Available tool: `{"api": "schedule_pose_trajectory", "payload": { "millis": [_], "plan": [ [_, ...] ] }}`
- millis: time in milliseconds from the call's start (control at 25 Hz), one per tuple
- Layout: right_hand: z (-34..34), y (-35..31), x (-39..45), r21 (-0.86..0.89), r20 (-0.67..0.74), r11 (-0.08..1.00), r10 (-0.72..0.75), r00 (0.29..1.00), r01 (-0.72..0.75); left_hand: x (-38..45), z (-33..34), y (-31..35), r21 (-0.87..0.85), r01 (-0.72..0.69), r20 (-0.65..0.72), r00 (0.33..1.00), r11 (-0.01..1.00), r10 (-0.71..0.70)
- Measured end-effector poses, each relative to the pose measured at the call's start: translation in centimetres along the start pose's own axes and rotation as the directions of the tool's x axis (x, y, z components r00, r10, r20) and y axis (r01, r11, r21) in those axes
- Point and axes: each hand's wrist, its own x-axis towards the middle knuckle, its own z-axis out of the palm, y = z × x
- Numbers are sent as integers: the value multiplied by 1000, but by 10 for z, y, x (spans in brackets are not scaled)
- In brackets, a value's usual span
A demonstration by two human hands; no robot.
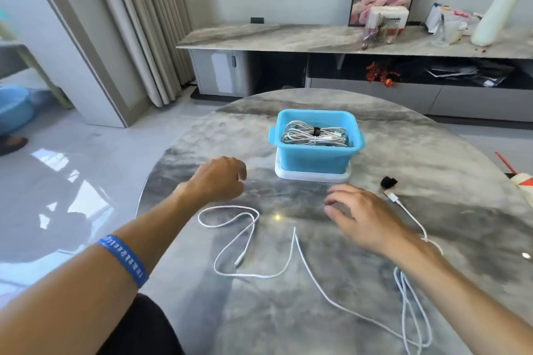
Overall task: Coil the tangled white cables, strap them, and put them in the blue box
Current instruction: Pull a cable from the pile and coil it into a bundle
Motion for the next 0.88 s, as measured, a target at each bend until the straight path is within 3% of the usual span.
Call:
{"api": "schedule_pose_trajectory", "payload": {
  "millis": [120,240,360,440,520,600,680,800,880],
  "plan": [
    [2,-32,-11,81,70,997,15,997,-20,-21,25,-26,119,69,221,971,990,-94],
    [6,-60,-31,135,97,991,7,995,-20,-30,32,-35,-29,81,254,965,996,-71],
    [4,-75,-44,170,90,985,13,996,-28,-39,32,-20,18,-7,338,941,1000,0],
    [1,-76,-50,226,73,972,54,996,-69,-43,32,-7,74,-61,332,943,995,33],
    [0,-76,-53,330,40,931,151,988,-155,-44,24,5,55,-120,231,967,991,104],
    [-2,-77,-49,528,-4,820,263,965,-221,-45,7,22,-165,-182,91,976,969,199],
    [-5,-80,-38,722,-29,650,369,929,-236,-53,-15,45,-384,-277,-47,958,881,281],
    [-21,-82,-25,894,113,338,463,879,-293,-73,-34,81,-543,-376,-218,927,751,306],
    [-30,-77,-25,910,185,249,473,862,-332,-87,-36,100,-588,-426,-235,904,688,358]
  ]
}}
